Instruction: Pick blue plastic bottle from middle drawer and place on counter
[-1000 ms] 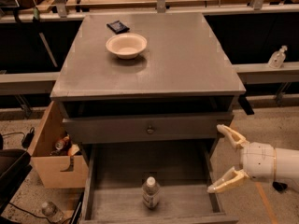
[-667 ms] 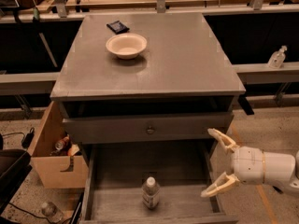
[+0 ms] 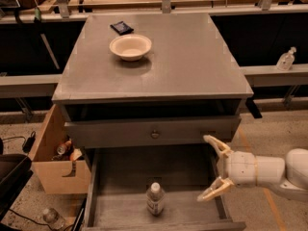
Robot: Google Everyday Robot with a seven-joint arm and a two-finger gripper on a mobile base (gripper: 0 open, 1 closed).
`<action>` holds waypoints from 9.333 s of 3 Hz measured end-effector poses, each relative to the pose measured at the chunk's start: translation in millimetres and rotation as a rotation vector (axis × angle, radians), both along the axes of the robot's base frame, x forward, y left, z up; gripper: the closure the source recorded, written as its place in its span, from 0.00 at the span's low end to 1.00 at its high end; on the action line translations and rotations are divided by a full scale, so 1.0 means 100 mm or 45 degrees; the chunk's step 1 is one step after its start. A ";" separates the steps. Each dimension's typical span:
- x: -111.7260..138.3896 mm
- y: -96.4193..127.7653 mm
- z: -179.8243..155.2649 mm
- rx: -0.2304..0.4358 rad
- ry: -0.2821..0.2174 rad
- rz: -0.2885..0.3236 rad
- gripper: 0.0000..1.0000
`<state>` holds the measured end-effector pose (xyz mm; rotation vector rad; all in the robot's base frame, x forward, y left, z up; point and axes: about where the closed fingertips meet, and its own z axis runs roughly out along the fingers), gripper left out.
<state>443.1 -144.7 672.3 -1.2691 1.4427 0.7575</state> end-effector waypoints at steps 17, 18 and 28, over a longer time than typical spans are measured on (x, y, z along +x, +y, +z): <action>0.20 0.49 0.81 0.130 0.222 -0.195 1.00; 0.24 0.29 1.44 0.119 0.227 -0.279 1.00; 2.80 -0.96 2.93 0.307 0.079 -0.592 1.00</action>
Offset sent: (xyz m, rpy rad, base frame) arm 0.0391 0.0550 -0.1421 0.0213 0.1633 0.0159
